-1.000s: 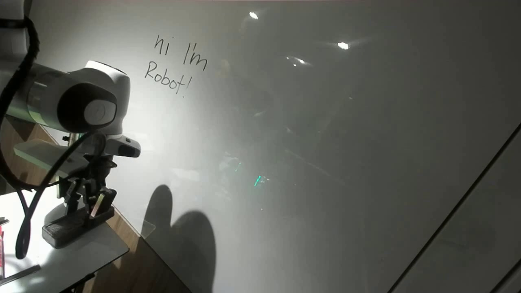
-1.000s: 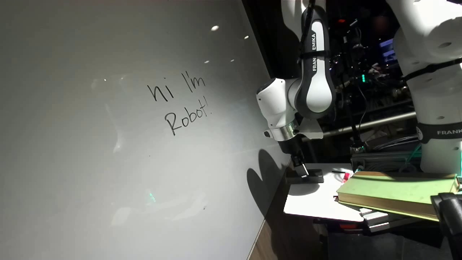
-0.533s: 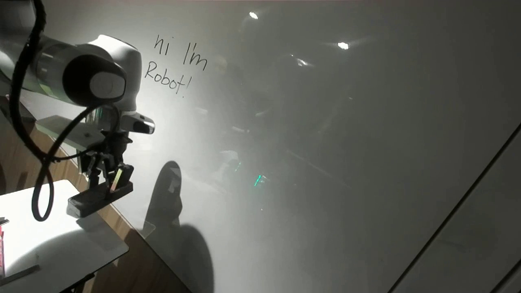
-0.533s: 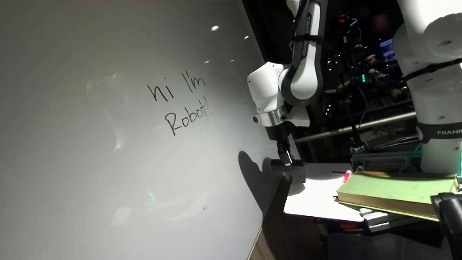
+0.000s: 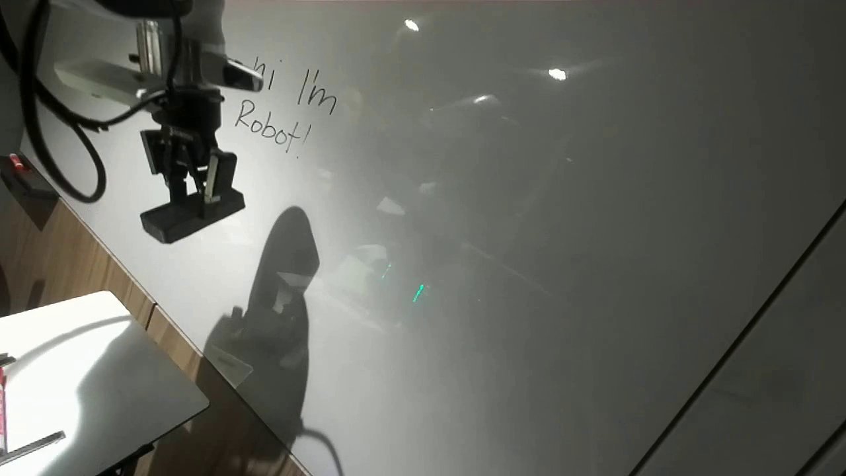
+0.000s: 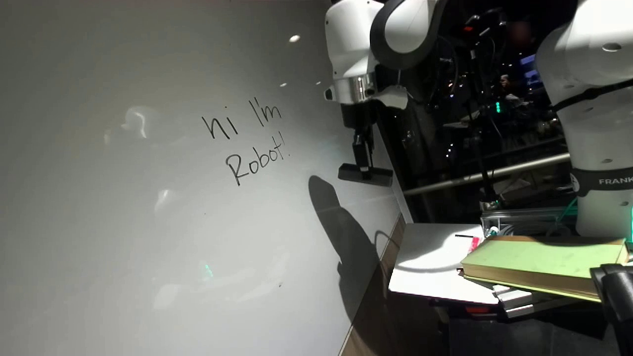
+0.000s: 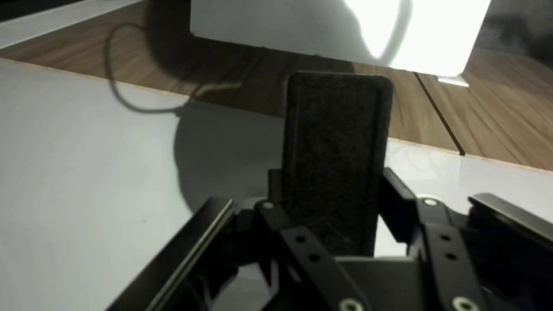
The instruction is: Pick up the board eraser and erase the words on the marker board
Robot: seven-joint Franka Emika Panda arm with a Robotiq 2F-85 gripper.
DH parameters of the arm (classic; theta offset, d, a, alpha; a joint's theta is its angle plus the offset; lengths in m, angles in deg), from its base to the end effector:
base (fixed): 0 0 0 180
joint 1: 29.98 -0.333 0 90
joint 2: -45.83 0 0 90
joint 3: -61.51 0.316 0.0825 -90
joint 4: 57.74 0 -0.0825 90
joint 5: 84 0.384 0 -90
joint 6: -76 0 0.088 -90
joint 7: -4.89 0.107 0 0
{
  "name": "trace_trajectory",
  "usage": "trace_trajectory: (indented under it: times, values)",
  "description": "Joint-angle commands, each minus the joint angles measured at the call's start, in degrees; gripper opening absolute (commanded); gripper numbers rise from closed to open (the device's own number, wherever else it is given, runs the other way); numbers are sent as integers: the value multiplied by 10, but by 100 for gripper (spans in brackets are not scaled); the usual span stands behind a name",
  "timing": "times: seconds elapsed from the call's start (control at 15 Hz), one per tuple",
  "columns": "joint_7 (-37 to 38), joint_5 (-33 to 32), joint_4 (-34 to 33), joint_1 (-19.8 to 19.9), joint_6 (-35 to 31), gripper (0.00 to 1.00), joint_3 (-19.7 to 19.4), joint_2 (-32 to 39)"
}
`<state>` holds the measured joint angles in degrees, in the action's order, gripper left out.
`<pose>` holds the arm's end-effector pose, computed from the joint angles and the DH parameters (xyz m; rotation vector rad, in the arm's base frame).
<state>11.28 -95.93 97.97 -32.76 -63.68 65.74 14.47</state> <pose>0.3802 0.0454 0.4168 2.9419 0.2157 0.4203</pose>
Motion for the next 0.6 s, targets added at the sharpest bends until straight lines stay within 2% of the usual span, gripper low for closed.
trace_trajectory:
  times: [0.0, 0.27, 0.53]
  values:
    - [24, 23, -37, -9, 69, 30, 38, -66]
    - [70, 16, -59, -5, 73, 30, 83, -74]
    - [103, 12, -65, 2, 60, 30, 105, -54]
